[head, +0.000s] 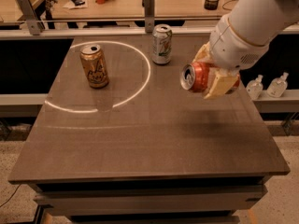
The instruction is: Knock coke can over
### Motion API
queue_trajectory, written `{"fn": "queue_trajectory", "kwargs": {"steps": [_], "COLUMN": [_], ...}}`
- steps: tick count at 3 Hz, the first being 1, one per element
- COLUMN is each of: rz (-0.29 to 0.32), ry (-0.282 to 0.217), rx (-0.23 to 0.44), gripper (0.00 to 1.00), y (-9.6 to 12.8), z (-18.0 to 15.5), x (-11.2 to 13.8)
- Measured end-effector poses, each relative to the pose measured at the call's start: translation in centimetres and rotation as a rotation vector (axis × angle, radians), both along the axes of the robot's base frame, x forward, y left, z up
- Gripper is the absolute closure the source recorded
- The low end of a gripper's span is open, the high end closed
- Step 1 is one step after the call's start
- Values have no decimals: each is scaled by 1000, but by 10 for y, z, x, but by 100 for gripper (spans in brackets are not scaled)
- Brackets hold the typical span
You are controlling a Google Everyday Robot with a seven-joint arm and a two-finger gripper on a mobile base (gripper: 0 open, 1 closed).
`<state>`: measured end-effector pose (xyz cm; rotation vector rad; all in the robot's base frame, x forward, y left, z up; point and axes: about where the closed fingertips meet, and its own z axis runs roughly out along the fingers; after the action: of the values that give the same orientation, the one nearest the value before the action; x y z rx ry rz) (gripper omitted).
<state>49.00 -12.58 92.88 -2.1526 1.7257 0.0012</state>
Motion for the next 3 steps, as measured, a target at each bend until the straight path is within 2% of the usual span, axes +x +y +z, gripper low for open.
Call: {"fn": "queue_trajectory", "kwargs": {"steps": [1, 2, 3], "rz": [25, 71, 102], "ry": [-74, -88, -43], "rx": [-128, -201, -234], "gripper": [100, 100, 100], "y": [-9, -9, -7], "z": [-15, -36, -60], "x": [0, -3, -11]}}
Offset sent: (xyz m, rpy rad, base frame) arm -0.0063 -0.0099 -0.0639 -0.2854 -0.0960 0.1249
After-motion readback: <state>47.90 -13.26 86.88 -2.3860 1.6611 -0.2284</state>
